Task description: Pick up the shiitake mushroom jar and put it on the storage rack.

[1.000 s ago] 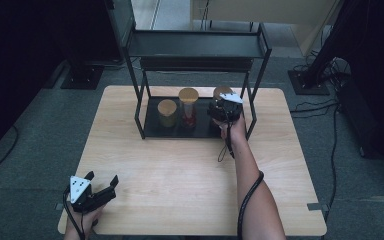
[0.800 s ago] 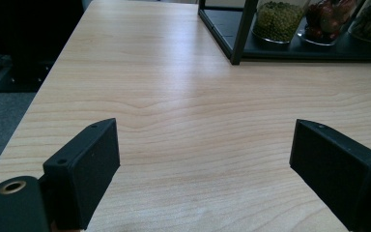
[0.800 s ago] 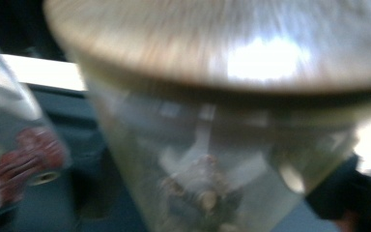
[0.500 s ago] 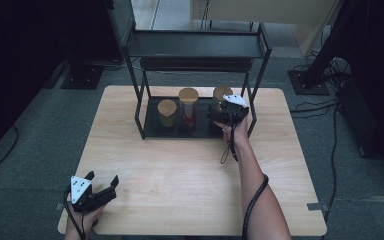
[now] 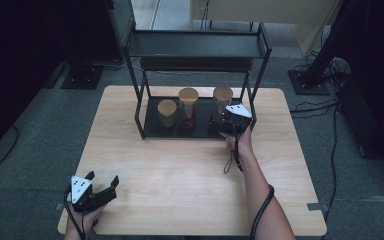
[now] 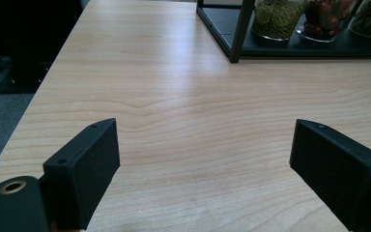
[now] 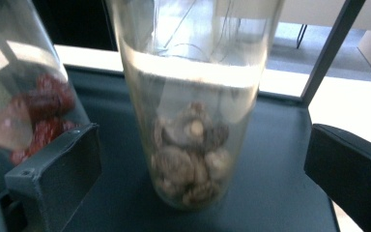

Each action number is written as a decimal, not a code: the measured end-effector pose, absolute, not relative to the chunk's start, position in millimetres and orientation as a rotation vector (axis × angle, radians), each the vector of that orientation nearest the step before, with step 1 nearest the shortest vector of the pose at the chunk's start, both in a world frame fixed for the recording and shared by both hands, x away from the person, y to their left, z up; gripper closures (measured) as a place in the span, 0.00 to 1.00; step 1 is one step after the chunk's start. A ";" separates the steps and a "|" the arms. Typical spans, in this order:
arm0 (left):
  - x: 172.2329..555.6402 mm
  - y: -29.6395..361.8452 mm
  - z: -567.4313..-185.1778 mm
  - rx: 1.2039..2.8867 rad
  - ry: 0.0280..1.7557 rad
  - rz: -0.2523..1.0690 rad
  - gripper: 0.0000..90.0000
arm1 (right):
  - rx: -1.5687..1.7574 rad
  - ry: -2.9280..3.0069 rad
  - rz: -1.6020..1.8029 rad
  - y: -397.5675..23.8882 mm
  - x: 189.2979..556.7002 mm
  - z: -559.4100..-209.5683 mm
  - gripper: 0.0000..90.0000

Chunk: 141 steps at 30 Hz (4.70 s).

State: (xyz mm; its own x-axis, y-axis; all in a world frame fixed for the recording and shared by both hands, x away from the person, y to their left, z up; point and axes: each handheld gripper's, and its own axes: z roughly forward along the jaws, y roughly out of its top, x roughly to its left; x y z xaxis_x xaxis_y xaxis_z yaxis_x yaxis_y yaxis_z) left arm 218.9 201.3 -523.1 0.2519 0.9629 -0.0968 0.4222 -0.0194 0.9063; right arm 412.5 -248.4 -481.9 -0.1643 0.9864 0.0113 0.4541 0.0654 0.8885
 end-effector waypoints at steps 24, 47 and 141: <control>218.9 200.7 -523.0 1.607 1.314 0.734 0.12 | 1.392 1.738 1.023 -243.1 378.1 -515.9 0.00; 218.8 200.4 -523.0 1.612 1.311 0.736 0.12 | 1.389 1.744 1.011 -247.6 356.8 -517.0 0.00; 217.3 199.2 -522.9 1.619 1.303 0.757 0.12 | 1.352 1.721 0.977 -273.5 244.1 -516.8 0.00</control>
State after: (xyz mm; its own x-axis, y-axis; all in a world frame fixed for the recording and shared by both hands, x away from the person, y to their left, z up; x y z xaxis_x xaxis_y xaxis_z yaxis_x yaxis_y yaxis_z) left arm 217.3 199.2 -522.9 0.2583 0.9634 -0.0713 0.4147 -0.0439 0.9089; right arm 244.1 -273.5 -516.8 -0.1832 0.9791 -0.0879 0.4266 0.1597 0.8902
